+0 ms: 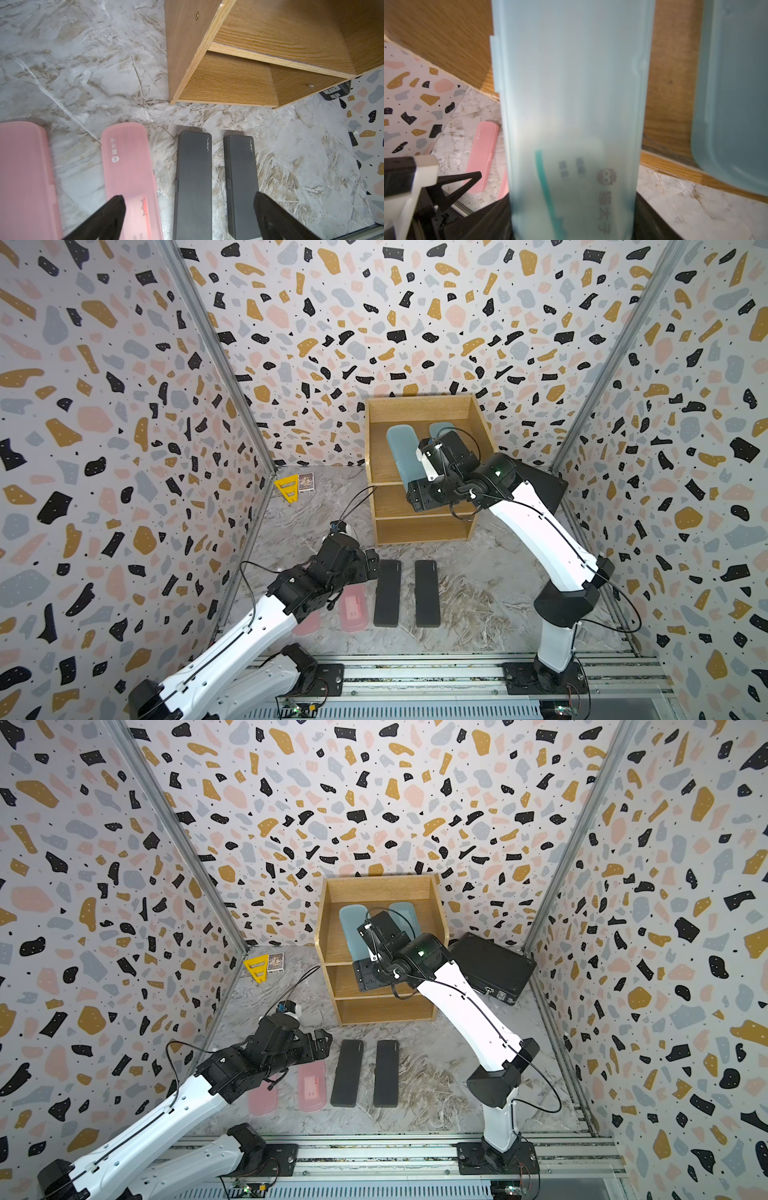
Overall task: Place the pencil cases on the shelf according to color
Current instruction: Place the pencil case on the shelf.
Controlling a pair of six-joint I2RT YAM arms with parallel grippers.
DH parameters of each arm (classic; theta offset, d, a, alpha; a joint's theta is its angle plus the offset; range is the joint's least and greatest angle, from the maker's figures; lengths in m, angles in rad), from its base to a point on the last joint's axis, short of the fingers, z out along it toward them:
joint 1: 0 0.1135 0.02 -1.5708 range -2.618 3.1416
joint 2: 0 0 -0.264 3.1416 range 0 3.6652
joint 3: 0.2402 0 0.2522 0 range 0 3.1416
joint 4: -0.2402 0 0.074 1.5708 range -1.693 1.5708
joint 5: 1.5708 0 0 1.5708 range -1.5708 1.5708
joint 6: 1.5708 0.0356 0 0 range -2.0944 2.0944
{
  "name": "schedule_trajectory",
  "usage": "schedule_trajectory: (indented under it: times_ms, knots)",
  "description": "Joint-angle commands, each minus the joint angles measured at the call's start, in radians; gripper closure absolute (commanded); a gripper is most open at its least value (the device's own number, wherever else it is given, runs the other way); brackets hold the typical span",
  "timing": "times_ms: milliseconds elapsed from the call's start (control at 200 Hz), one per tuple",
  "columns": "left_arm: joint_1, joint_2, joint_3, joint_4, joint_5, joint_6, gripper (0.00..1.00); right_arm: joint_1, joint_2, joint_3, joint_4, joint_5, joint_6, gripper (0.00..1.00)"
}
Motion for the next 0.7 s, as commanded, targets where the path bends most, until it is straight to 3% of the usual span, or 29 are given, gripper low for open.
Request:
schedule_trajectory:
  times_ms: [0, 485, 566, 696]
  knots:
    - [-0.003, -0.004, -0.007, 0.02, 0.013, 0.001, 0.0, -0.022, 0.016, 0.091, 0.003, -0.025, -0.014, 0.63]
    - [-0.003, 0.026, -0.028, 0.052, 0.032, 0.007, 0.0, -0.101, 0.105, 0.131, 0.061, -0.002, -0.011, 0.58]
    - [-0.003, 0.028, -0.028, 0.055, 0.035, 0.007, 0.0, -0.106, 0.116, 0.131, 0.068, 0.003, -0.01, 0.53]
    - [-0.003, 0.029, -0.028, 0.056, 0.032, 0.006, 0.0, -0.107, 0.129, 0.131, 0.076, -0.002, -0.011, 0.33]
